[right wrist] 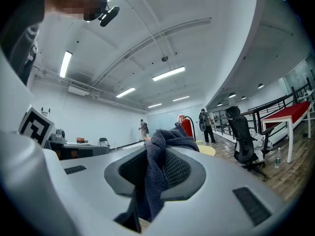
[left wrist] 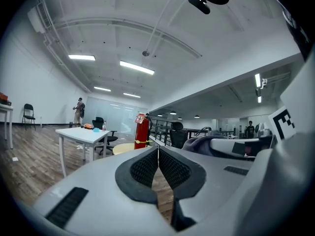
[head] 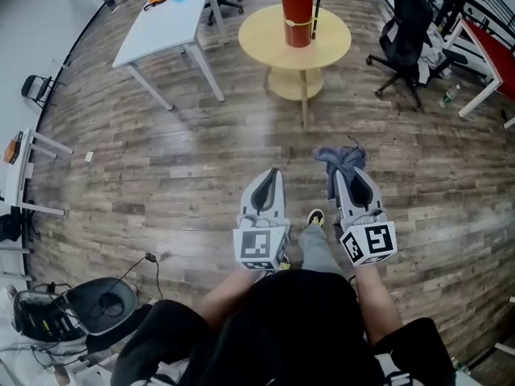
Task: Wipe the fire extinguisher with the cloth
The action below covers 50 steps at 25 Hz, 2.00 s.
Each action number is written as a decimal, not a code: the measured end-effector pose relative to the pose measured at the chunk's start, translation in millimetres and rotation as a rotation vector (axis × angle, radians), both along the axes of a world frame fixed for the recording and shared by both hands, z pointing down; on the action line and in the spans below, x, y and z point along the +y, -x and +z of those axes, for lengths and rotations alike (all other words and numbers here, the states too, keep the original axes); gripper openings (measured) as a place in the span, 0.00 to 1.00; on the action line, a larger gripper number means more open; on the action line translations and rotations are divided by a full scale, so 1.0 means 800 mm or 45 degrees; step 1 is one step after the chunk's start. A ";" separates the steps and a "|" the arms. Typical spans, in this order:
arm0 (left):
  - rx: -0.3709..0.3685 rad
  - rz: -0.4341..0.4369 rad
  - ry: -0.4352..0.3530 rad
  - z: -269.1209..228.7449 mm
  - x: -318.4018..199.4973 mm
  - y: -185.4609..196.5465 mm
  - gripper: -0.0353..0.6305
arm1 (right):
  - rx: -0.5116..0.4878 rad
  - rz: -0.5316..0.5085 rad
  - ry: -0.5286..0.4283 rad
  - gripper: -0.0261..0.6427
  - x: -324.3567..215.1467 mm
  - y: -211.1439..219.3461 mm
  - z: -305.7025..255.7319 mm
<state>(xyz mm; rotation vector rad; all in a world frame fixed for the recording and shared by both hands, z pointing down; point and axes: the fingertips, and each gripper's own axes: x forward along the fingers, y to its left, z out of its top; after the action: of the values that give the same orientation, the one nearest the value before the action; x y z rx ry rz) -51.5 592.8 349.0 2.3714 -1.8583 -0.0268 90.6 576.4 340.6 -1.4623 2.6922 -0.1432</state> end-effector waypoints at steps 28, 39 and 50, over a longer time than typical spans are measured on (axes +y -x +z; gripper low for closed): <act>-0.053 -0.025 0.079 0.051 -0.448 -0.002 0.09 | 0.035 -0.047 0.108 0.16 -0.451 -0.012 0.066; 0.001 0.066 0.038 0.031 -0.612 0.065 0.09 | 0.049 0.016 0.097 0.16 -0.606 0.059 0.044; -0.012 0.046 0.053 0.031 -0.750 0.040 0.09 | 0.069 -0.075 0.093 0.16 -0.740 0.043 0.046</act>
<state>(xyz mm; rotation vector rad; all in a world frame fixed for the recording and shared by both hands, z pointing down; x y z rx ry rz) -83.7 -7.2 373.7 2.3810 -1.8011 0.0264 56.2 -15.7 377.3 -1.4268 2.8030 -0.2101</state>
